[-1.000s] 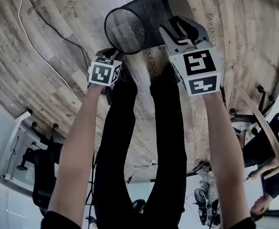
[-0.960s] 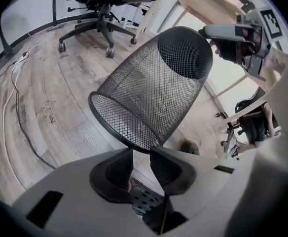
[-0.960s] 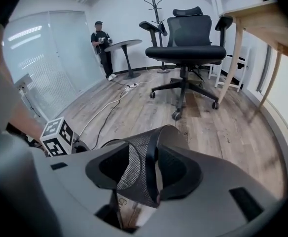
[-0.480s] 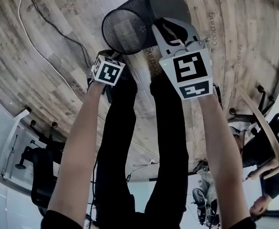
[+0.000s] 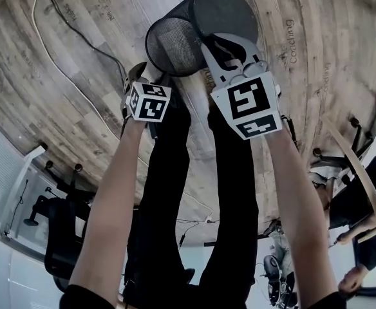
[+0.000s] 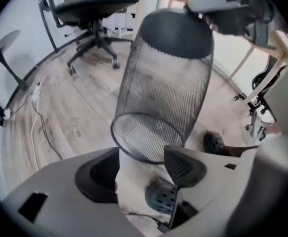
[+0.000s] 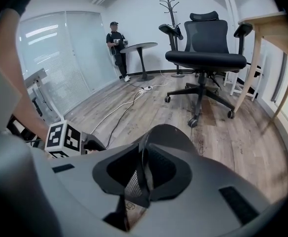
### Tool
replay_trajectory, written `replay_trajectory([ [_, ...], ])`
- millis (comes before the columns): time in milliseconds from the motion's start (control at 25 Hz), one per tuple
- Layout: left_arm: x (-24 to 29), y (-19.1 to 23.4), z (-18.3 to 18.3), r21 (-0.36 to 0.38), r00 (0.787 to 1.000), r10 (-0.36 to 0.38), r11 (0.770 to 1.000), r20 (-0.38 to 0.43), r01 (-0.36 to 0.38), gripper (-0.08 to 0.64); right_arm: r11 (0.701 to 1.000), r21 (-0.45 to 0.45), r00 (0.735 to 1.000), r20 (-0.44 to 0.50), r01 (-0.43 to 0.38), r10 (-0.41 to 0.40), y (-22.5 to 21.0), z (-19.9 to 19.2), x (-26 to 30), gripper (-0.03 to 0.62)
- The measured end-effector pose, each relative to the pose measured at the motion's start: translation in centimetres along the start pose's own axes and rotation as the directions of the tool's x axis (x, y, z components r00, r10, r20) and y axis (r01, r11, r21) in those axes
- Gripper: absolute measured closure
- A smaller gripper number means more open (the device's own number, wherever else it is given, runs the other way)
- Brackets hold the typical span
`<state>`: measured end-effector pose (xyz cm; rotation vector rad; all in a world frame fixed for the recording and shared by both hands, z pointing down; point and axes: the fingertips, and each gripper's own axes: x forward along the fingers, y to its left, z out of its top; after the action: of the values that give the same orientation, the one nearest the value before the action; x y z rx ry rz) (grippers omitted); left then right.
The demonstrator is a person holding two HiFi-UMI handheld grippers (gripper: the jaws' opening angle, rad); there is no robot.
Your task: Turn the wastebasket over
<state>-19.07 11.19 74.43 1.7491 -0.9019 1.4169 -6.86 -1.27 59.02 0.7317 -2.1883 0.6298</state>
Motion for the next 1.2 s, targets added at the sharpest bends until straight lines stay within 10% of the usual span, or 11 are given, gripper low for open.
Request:
replay_trajectory([
  [240,-5.9,-2.5,9.0,0.27,0.913,-0.049,0.961,0.405,-0.069,0.179,0.999,0.024,1.0,0.005,-0.031,0.031,0.9,0.2,0.3,0.517],
  [440,-8.3,-4.2,13.3,0.215,0.854,-0.12,0.977,0.507,0.009,0.155,0.998,0.035,0.998,0.004,-0.057,0.056,1.7,0.3,0.4,0.519],
  [880,-7.9,-5.5,11.8,0.218,0.877,-0.128,0.976,0.463,0.026,0.152,0.986,0.099,0.991,-0.004,-0.132,0.133,4.4,-0.6,0.1,0.52],
  [1000,-7.8,-5.5,10.7,0.218,0.883,-0.132,0.975,0.451,0.035,0.152,0.983,0.184,1.0,0.01,-0.022,0.021,2.6,-0.9,-0.6,0.516],
  [1120,-7.7,-5.5,9.9,0.221,0.887,-0.131,0.975,0.442,0.034,0.152,0.932,0.319,0.984,-0.083,0.173,-0.155,-1.5,-4.7,-0.8,0.381],
  [1200,-7.7,-5.6,9.3,0.222,0.891,-0.129,0.974,0.435,0.033,0.152,0.847,0.489,0.977,-0.132,0.21,-0.166,-3.6,-8.0,-0.8,0.35],
])
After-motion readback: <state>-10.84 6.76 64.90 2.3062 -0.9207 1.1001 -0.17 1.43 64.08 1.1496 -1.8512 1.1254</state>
